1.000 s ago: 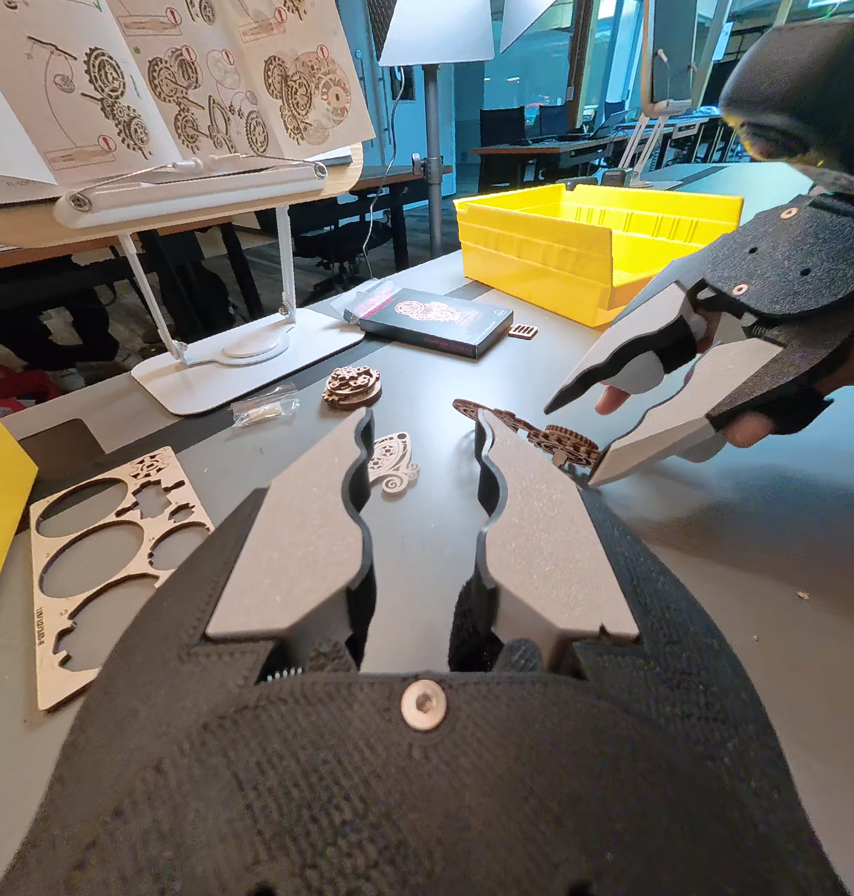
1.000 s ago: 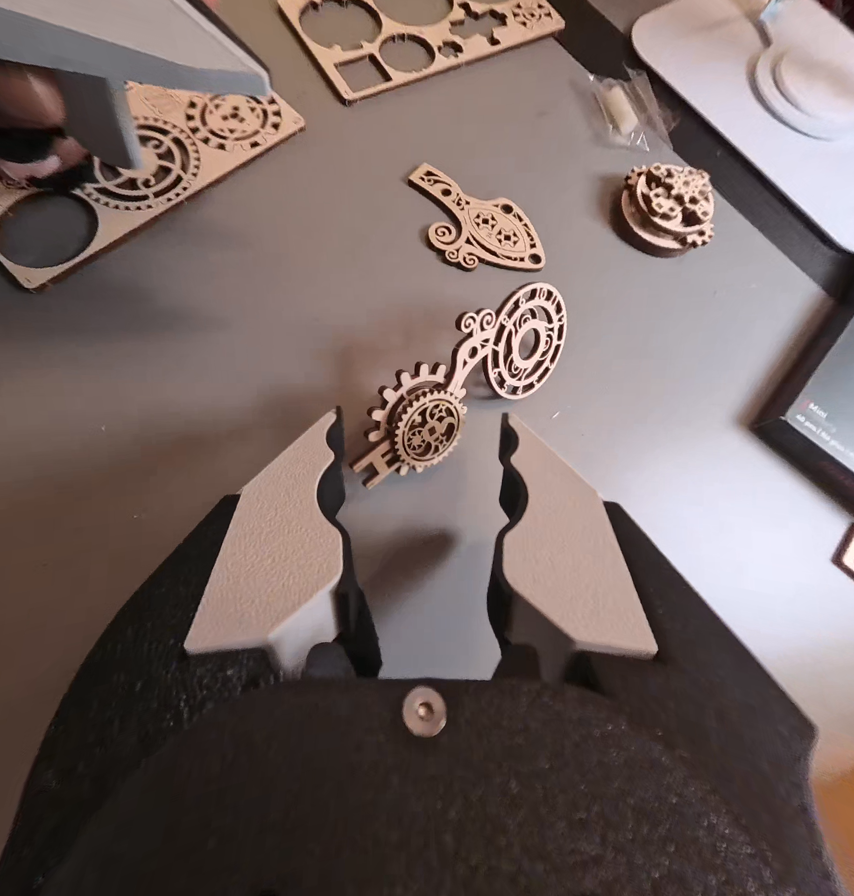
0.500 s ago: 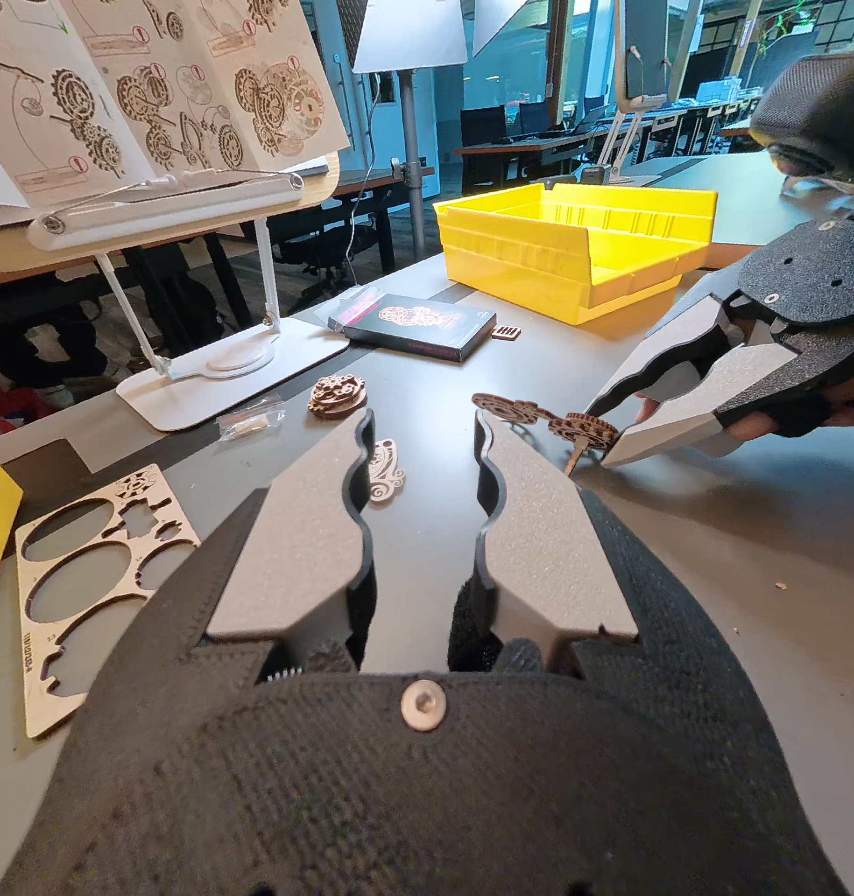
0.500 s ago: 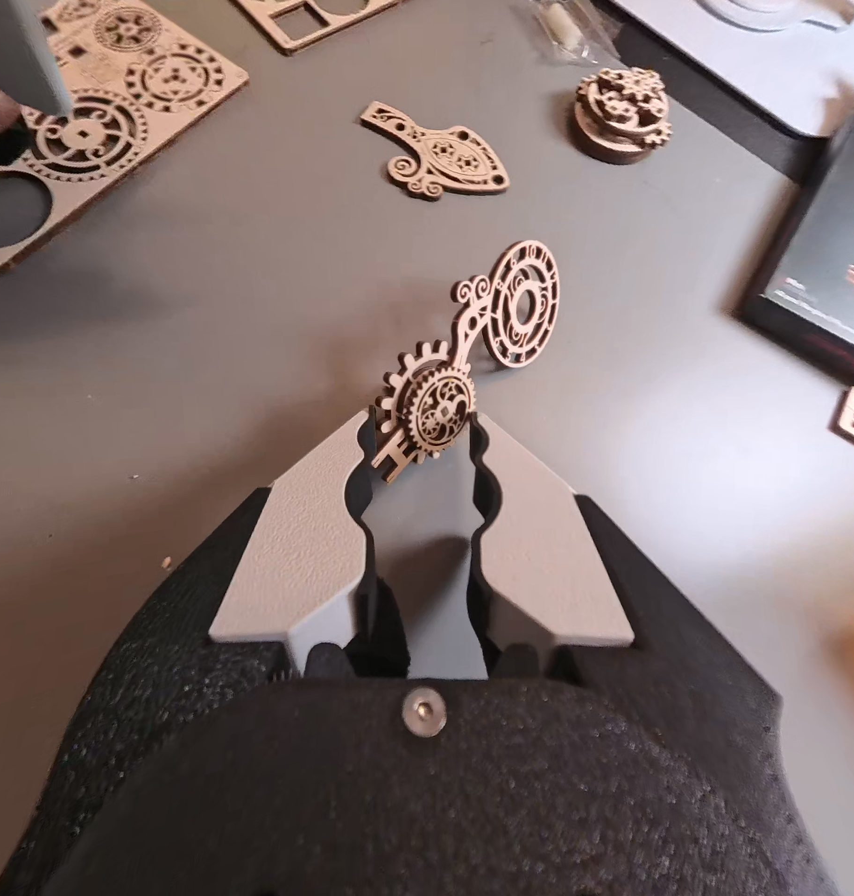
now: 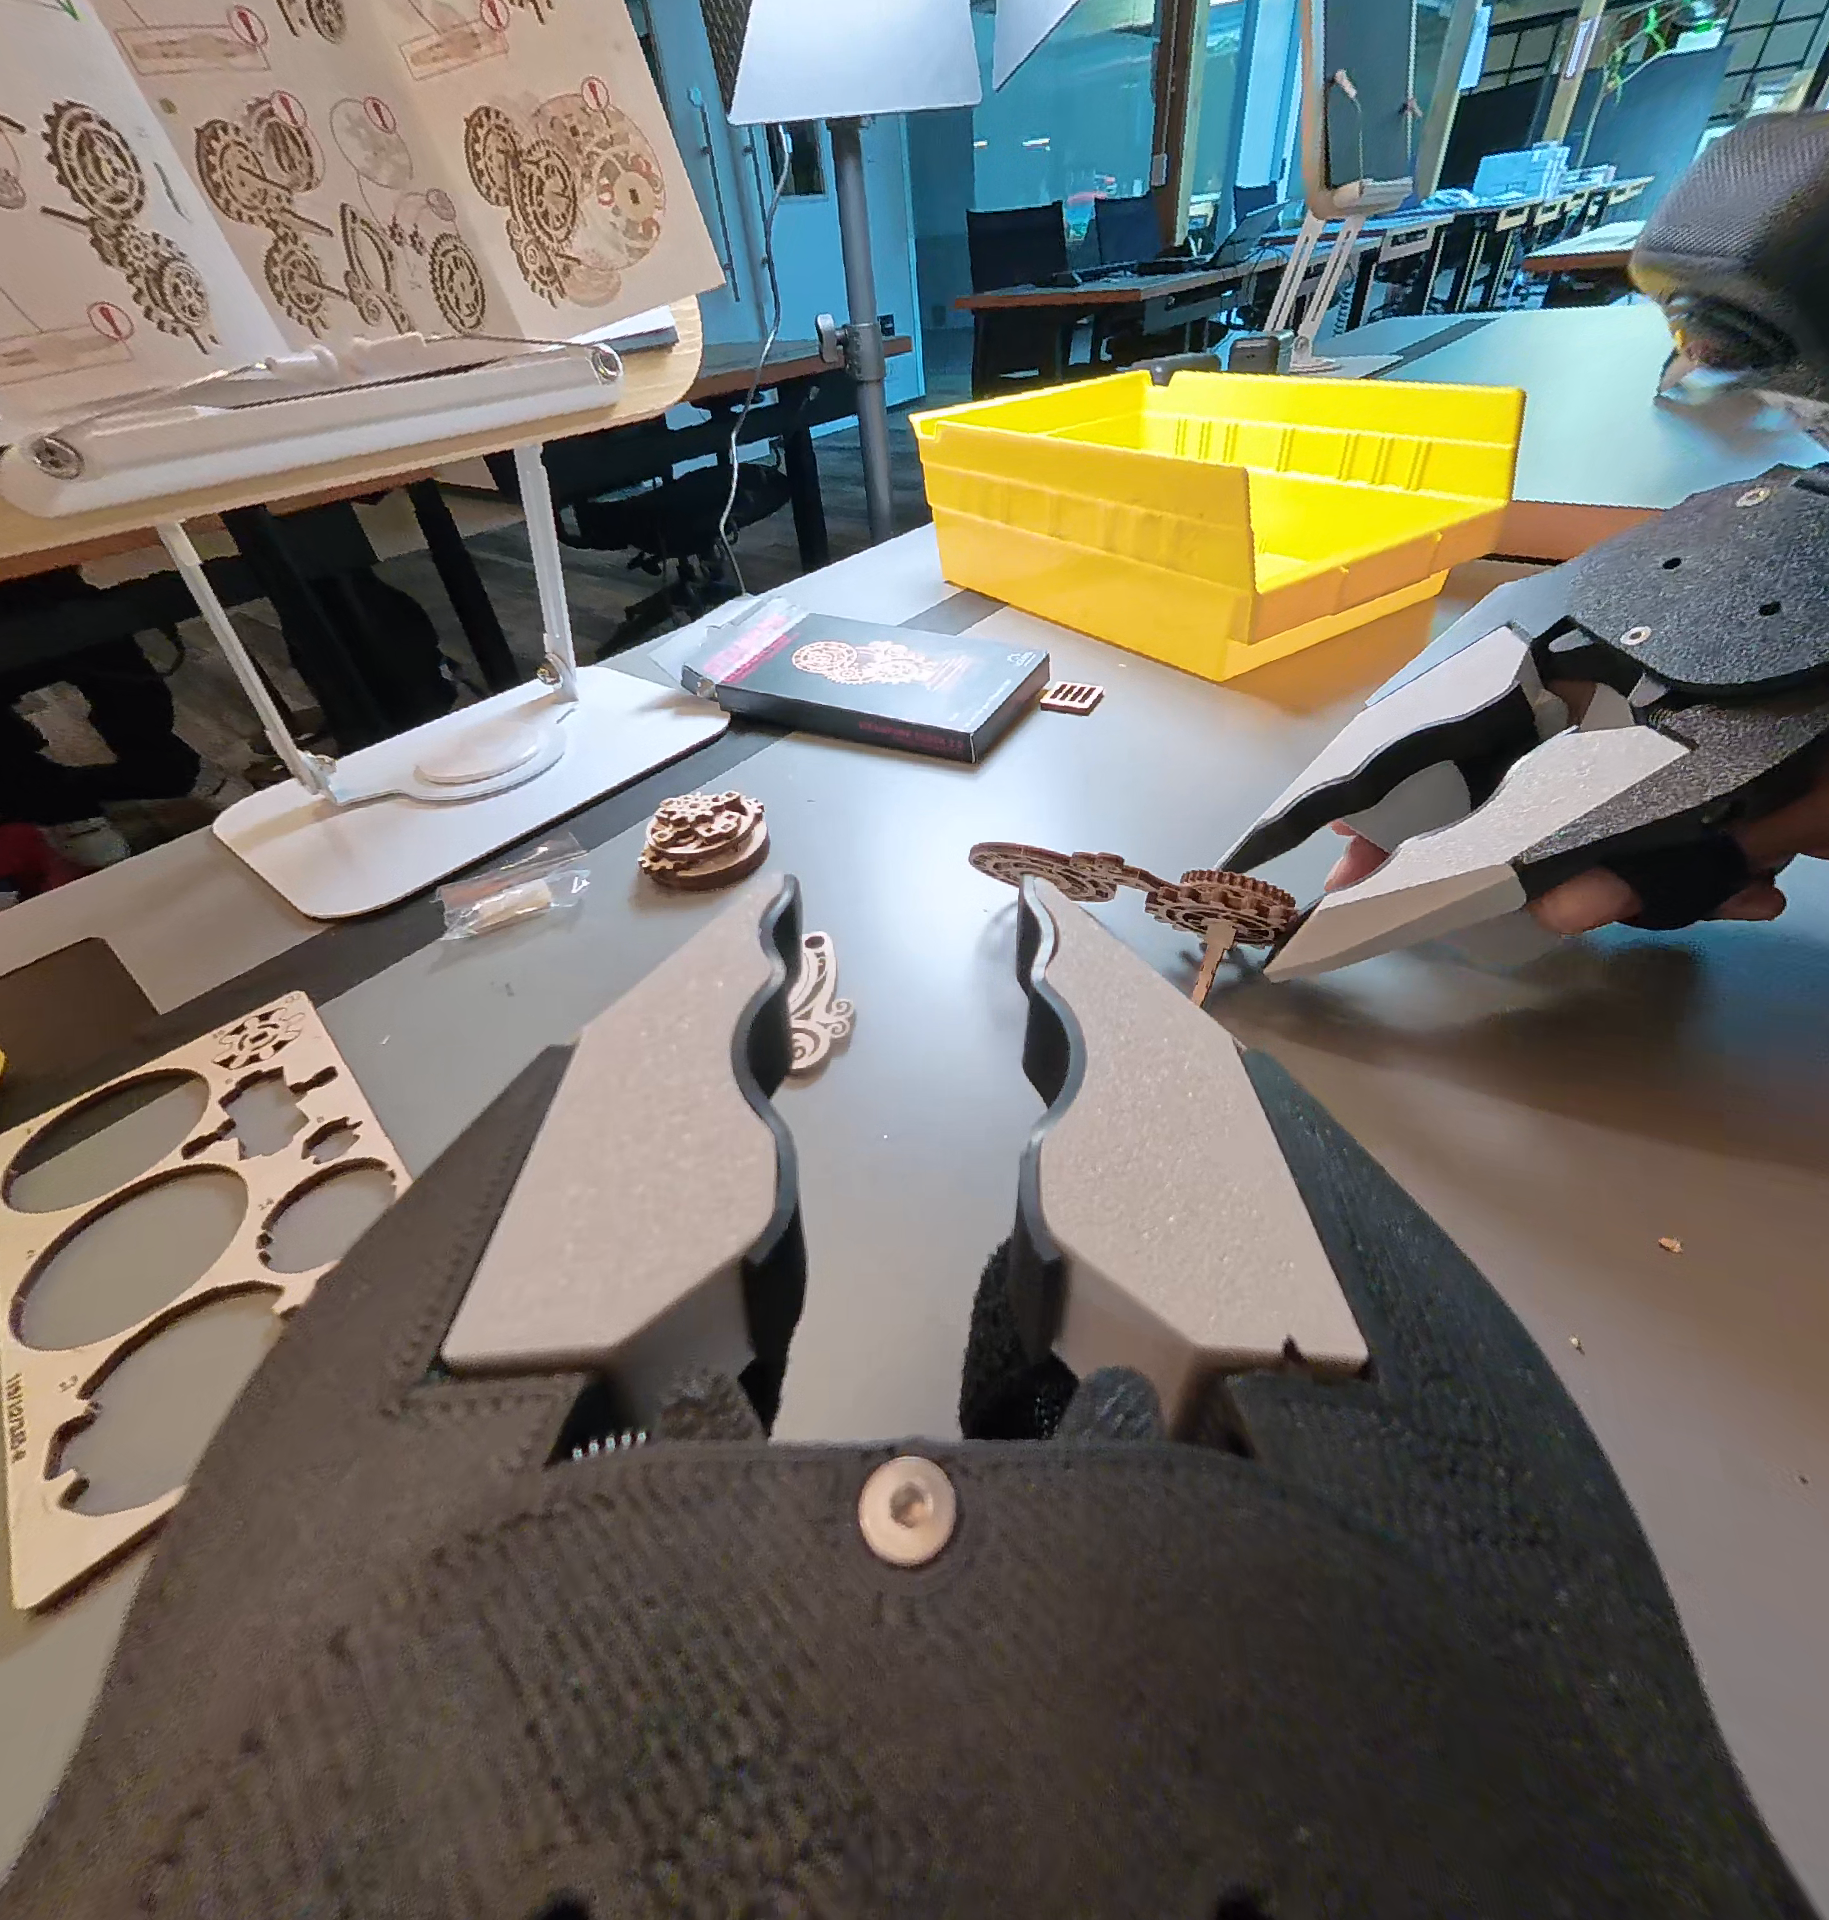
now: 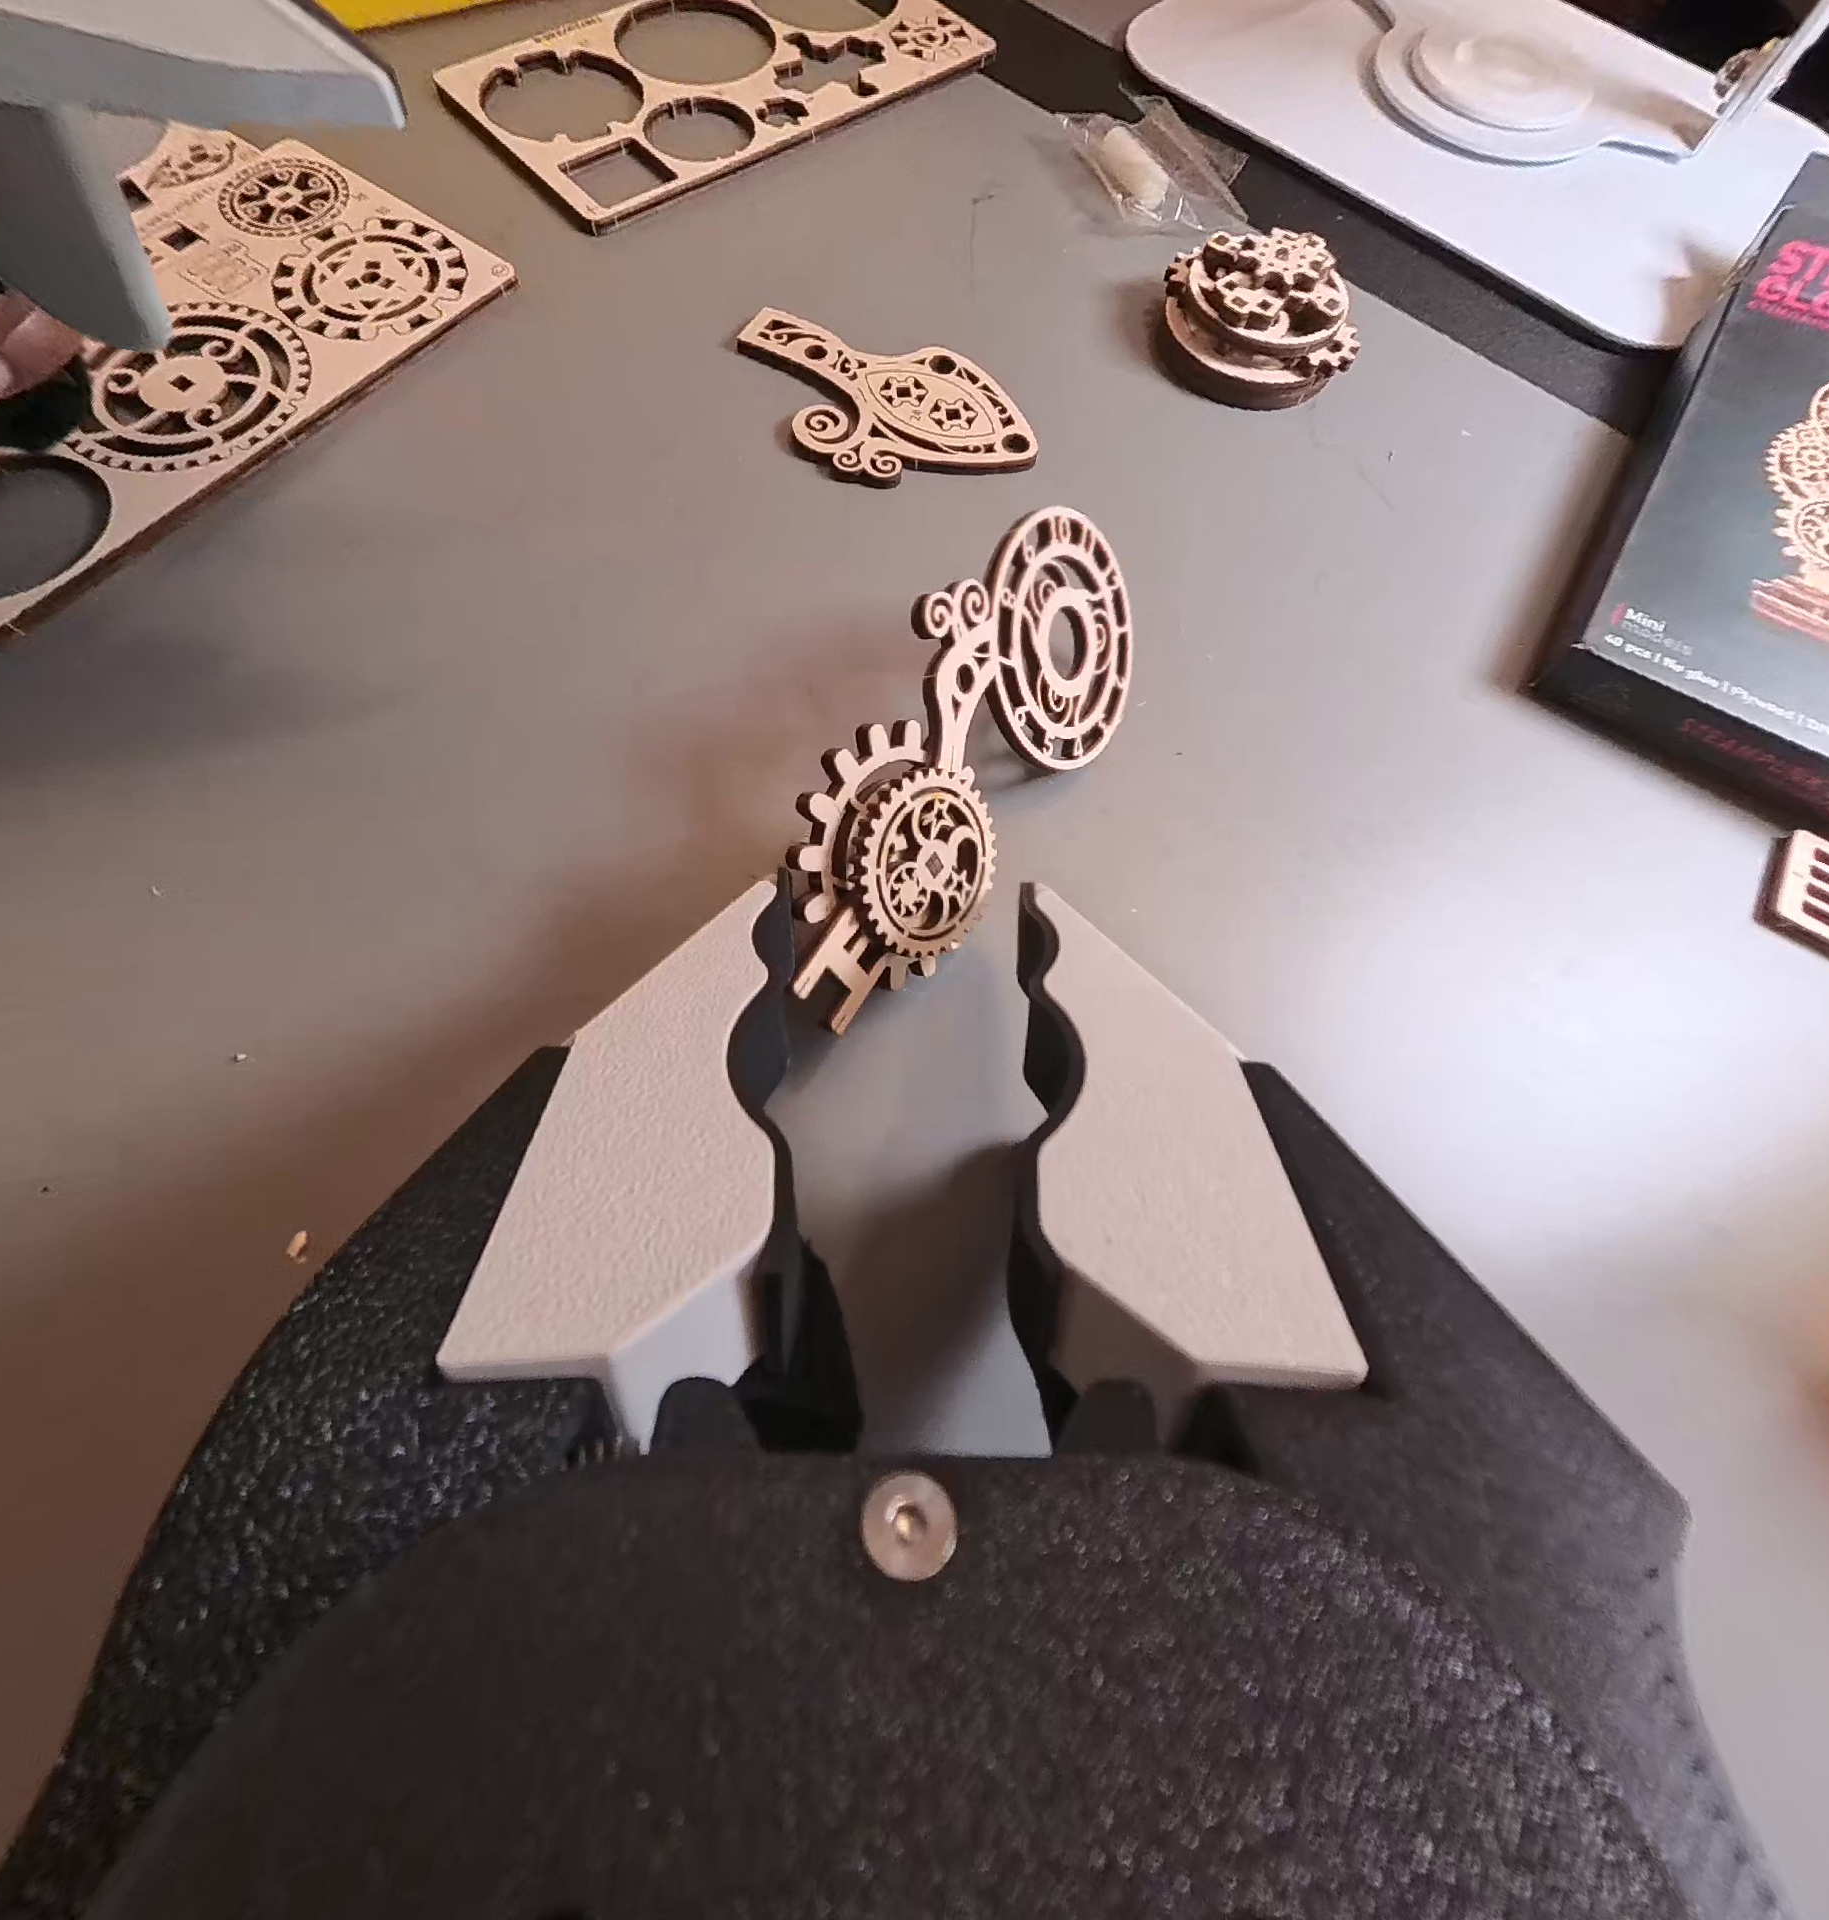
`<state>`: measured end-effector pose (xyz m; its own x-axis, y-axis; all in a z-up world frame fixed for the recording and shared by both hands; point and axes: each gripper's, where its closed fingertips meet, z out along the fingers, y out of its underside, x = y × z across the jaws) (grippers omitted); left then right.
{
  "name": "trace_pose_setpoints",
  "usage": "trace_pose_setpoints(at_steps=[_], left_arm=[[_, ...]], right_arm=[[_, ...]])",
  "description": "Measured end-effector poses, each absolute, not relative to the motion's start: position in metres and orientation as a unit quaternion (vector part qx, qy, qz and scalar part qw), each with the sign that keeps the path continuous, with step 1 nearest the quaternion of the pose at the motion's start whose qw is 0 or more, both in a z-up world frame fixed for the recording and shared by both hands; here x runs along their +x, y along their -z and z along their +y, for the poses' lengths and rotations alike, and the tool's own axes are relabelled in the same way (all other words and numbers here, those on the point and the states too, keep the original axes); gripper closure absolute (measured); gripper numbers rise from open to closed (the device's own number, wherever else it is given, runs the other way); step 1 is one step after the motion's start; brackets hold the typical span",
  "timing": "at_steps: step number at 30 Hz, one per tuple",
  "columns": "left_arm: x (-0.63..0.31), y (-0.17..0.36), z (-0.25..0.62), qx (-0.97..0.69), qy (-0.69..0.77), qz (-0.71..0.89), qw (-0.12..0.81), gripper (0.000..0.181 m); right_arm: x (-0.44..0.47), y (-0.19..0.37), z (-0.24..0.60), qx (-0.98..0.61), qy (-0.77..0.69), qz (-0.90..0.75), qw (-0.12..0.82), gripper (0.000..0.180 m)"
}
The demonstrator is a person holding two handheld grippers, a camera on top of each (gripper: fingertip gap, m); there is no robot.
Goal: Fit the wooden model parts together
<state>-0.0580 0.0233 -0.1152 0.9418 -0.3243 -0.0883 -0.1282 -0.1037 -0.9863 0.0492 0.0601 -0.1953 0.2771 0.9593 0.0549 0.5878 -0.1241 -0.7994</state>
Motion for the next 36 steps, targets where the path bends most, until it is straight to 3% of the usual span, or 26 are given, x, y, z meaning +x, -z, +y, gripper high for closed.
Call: trace_pose_setpoints(at_steps=[15, 26, 36], left_arm=[[-0.065, 0.125, 0.027, -0.752, 0.071, 0.147, 0.639, 0.140], [-0.086, 0.126, 0.021, -0.787, 0.074, 0.153, 0.593, 0.146], [-0.181, 0.095, -0.034, -0.827, -0.037, 0.150, 0.541, 0.128]], right_arm=[[0.048, 0.181, 0.053, -0.656, -0.242, -0.575, 0.424, 0.138], [0.050, 0.121, 0.068, -0.628, -0.406, -0.442, 0.496, 0.132], [0.055, 0.105, 0.069, -0.599, -0.420, -0.428, 0.530, 0.130]])
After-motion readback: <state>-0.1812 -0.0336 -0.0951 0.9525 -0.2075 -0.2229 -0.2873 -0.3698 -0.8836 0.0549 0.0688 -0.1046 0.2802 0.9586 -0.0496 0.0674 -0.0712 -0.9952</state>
